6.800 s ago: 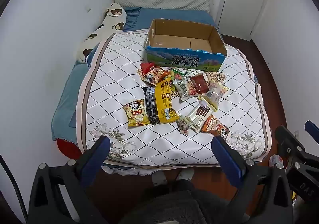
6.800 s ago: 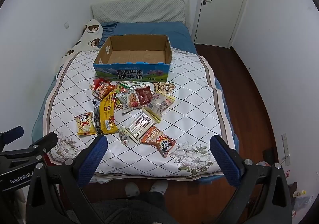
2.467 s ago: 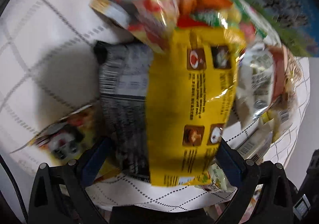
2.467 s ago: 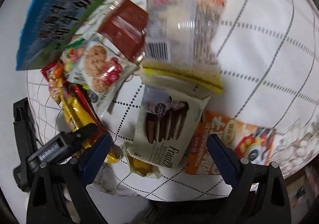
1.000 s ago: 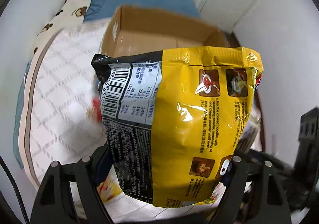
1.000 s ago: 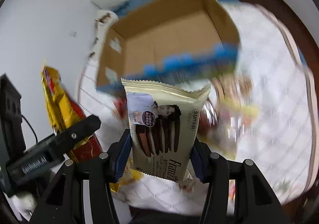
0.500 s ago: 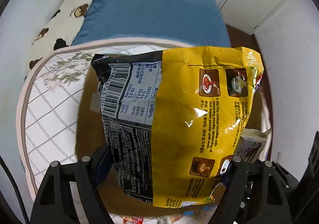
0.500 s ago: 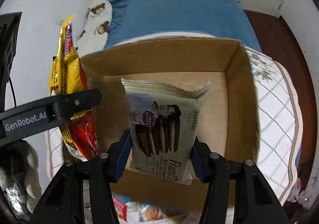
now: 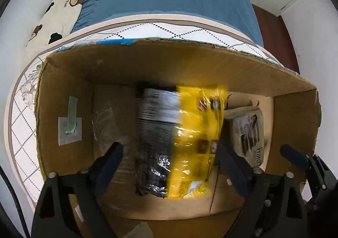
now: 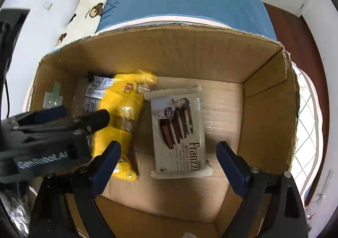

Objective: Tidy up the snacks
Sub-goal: 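Carry both packets into the cardboard box and open both tools, then grasp the red spicy strip packet with left tool while right grasps clear yellow-edged bag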

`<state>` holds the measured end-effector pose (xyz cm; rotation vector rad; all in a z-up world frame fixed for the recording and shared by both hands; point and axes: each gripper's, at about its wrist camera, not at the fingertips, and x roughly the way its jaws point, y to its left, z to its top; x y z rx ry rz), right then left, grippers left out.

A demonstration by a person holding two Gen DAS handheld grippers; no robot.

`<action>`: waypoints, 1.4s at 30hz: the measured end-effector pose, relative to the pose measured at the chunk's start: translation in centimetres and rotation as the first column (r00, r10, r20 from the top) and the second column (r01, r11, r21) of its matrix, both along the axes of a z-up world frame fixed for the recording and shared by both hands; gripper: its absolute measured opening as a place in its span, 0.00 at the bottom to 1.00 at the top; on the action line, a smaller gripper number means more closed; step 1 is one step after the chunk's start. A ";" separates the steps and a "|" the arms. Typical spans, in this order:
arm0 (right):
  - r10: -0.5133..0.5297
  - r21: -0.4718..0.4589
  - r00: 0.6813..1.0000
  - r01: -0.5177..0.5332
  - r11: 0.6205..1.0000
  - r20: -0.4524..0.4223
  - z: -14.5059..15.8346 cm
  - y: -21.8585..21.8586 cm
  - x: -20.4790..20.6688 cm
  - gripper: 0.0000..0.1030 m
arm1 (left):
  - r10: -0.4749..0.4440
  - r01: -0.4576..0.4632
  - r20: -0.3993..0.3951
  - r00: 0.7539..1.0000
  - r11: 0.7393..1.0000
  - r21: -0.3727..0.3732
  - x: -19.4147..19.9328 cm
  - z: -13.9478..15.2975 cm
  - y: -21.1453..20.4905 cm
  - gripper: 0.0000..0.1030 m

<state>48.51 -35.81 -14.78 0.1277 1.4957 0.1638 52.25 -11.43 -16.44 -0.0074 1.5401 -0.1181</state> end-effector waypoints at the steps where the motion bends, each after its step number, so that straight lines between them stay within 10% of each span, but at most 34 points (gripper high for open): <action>1: 0.002 0.001 1.000 -0.002 1.000 0.000 -0.1 -0.1 -0.1 0.93 | -0.006 0.006 0.010 1.000 1.000 0.005 -0.2 0.1 -0.1 0.94; 14: -0.035 -0.081 0.994 0.043 0.996 0.101 2.8 -0.4 -5.0 0.93 | -0.031 0.020 0.198 0.980 0.998 0.058 -2.8 2.4 2.5 0.94; 42: -0.061 -0.056 0.904 0.094 0.994 0.424 18.8 0.4 -19.9 0.93 | -0.024 0.026 0.534 0.845 1.000 0.004 -18.8 15.9 3.6 0.94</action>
